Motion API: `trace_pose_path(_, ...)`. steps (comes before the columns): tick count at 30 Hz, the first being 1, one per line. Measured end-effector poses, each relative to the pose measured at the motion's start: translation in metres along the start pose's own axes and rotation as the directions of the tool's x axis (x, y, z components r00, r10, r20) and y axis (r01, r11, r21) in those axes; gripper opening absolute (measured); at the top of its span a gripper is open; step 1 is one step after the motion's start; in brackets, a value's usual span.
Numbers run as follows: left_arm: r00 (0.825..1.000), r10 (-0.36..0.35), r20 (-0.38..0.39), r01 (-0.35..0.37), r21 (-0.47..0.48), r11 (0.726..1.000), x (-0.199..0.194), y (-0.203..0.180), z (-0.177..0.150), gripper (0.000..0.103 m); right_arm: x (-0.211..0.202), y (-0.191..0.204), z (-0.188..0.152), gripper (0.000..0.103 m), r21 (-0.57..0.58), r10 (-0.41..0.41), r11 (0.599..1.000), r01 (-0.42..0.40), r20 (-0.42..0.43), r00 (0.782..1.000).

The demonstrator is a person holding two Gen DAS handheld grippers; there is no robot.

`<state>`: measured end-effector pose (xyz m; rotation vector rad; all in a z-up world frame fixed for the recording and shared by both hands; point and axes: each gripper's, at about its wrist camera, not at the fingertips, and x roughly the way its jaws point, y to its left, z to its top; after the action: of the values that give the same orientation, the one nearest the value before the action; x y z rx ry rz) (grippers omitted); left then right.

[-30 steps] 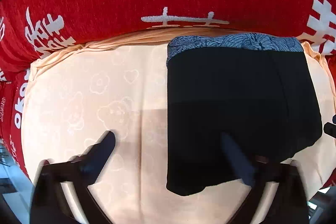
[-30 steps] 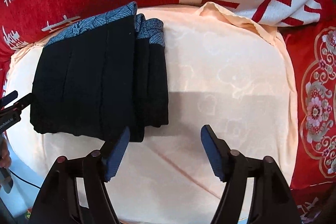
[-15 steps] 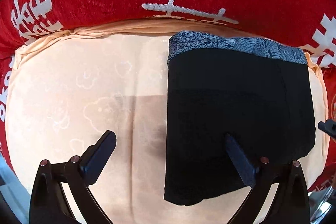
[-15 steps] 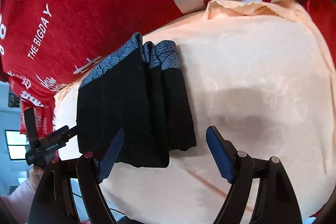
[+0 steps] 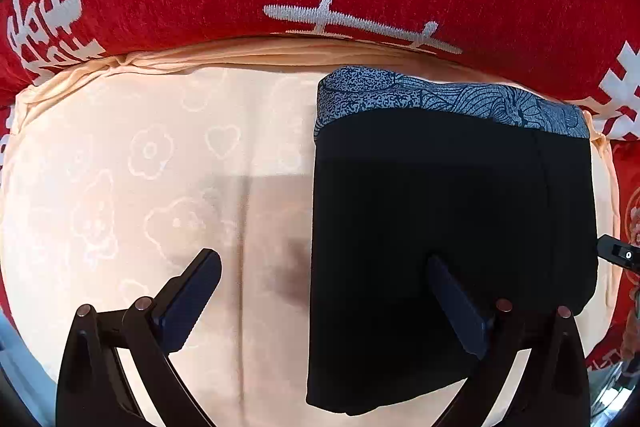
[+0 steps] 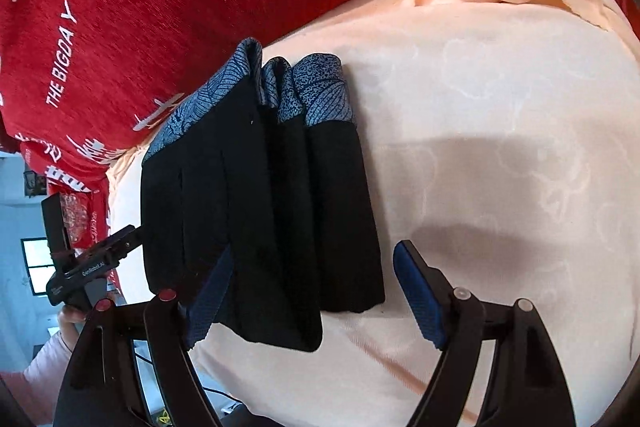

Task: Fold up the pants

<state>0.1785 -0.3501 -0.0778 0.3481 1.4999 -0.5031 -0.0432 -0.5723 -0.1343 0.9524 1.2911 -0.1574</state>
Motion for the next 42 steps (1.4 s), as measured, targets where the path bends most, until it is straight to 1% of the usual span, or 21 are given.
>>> trace_pose_path(5, 1.0, -0.016, -0.008, 0.016, -0.014, 1.0, 0.006, 0.003, 0.004, 0.103, 0.002, -0.002, 0.003, 0.084, -0.004, 0.0, 1.0, 0.0, -0.013, 1.0)
trace_pose_path(9, 0.999, -0.048, -0.015, 0.047, -0.041, 0.998, 0.009, 0.007, 0.004, 0.103, 0.003, -0.002, 0.004, 0.084, -0.008, -0.005, 1.0, 0.005, -0.019, 1.0)
trace_pose_path(11, 0.997, -0.08, -0.019, 0.079, -0.034, 0.996, 0.013, 0.01, 0.008, 0.103, 0.003, -0.002, 0.005, 0.084, -0.014, -0.007, 1.0, 0.007, -0.02, 1.0)
trace_pose_path(13, 0.987, -0.152, -0.044, 0.151, -0.032, 0.988, 0.021, 0.013, 0.013, 0.103, 0.005, -0.001, 0.007, 0.084, -0.018, -0.004, 1.0, 0.004, -0.022, 1.0)
trace_pose_path(15, 0.967, -0.24, -0.089, 0.237, -0.047, 0.97, 0.032, 0.02, 0.017, 0.103, 0.007, -0.003, 0.009, 0.084, -0.029, 0.0, 1.0, 0.0, -0.031, 1.0)
trace_pose_path(17, 0.949, -0.297, -0.109, 0.293, -0.05, 0.955, 0.041, 0.025, 0.02, 0.103, 0.01, -0.006, 0.012, 0.084, -0.042, 0.014, 0.999, -0.016, -0.047, 0.999)
trace_pose_path(20, 0.935, -0.335, -0.115, 0.332, -0.042, 0.942, 0.05, 0.028, 0.024, 0.103, 0.016, -0.01, 0.017, 0.084, -0.049, 0.046, 0.998, -0.049, -0.071, 0.996)
trace_pose_path(23, 0.929, -0.352, -0.112, 0.35, -0.037, 0.936, 0.056, 0.027, 0.026, 0.103, 0.021, -0.013, 0.022, 0.084, -0.045, 0.085, 0.995, -0.089, -0.08, 0.993)
trace_pose_path(25, 0.925, -0.364, -0.11, 0.363, -0.031, 0.931, 0.061, 0.021, 0.028, 0.103, 0.025, -0.014, 0.026, 0.087, -0.047, 0.105, 0.993, -0.109, -0.086, 0.991)
trace_pose_path(28, 0.917, -0.384, -0.105, 0.383, -0.03, 0.923, 0.069, 0.013, 0.031, 0.103, 0.032, -0.016, 0.031, 0.087, -0.043, 0.127, 0.99, -0.132, -0.101, 0.987)
trace_pose_path(33, 0.905, -0.413, -0.101, 0.411, -0.042, 0.911, 0.077, 0.012, 0.038, 0.103, 0.034, -0.021, 0.039, 0.087, -0.032, 0.176, 0.983, -0.179, -0.085, 0.981)
trace_pose_path(36, 0.896, -0.432, -0.106, 0.424, -0.086, 0.901, 0.086, 0.008, 0.036, 0.103, 0.034, -0.028, 0.041, 0.088, -0.017, 0.202, 0.979, -0.204, -0.071, 0.977)
trace_pose_path(38, 0.9, -0.423, -0.101, 0.415, -0.094, 0.905, 0.084, 0.008, 0.034, 0.103, 0.031, -0.034, 0.041, 0.088, 0.009, 0.217, 0.976, -0.217, -0.061, 0.974)
trace_pose_path(41, 0.923, -0.376, -0.08, 0.371, -0.076, 0.926, 0.078, 0.002, 0.03, 0.102, 0.029, -0.033, 0.042, 0.087, 0.025, 0.207, 0.978, -0.205, -0.056, 0.977)
trace_pose_path(42, 0.927, -0.368, -0.065, 0.365, -0.064, 0.929, 0.073, -0.001, 0.029, 0.094, 0.029, -0.031, 0.042, 0.086, 0.029, 0.195, 0.981, -0.194, -0.057, 0.979)
